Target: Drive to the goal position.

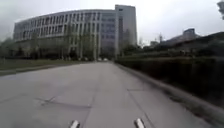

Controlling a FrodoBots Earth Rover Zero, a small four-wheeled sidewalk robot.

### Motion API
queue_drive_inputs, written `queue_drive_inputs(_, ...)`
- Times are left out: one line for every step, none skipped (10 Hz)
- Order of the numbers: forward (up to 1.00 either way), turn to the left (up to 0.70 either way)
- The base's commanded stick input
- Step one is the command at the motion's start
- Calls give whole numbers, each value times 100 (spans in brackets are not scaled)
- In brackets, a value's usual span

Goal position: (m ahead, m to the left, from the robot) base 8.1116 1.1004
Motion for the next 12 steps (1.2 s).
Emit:
queue_drive_inputs(100, -34)
queue_drive_inputs(100, -6)
queue_drive_inputs(100, 6)
queue_drive_inputs(100, 6)
queue_drive_inputs(100, 6)
queue_drive_inputs(100, 6)
queue_drive_inputs(100, 6)
queue_drive_inputs(100, 6)
queue_drive_inputs(100, 6)
queue_drive_inputs(100, -15)
queue_drive_inputs(100, -22)
queue_drive_inputs(100, 2)
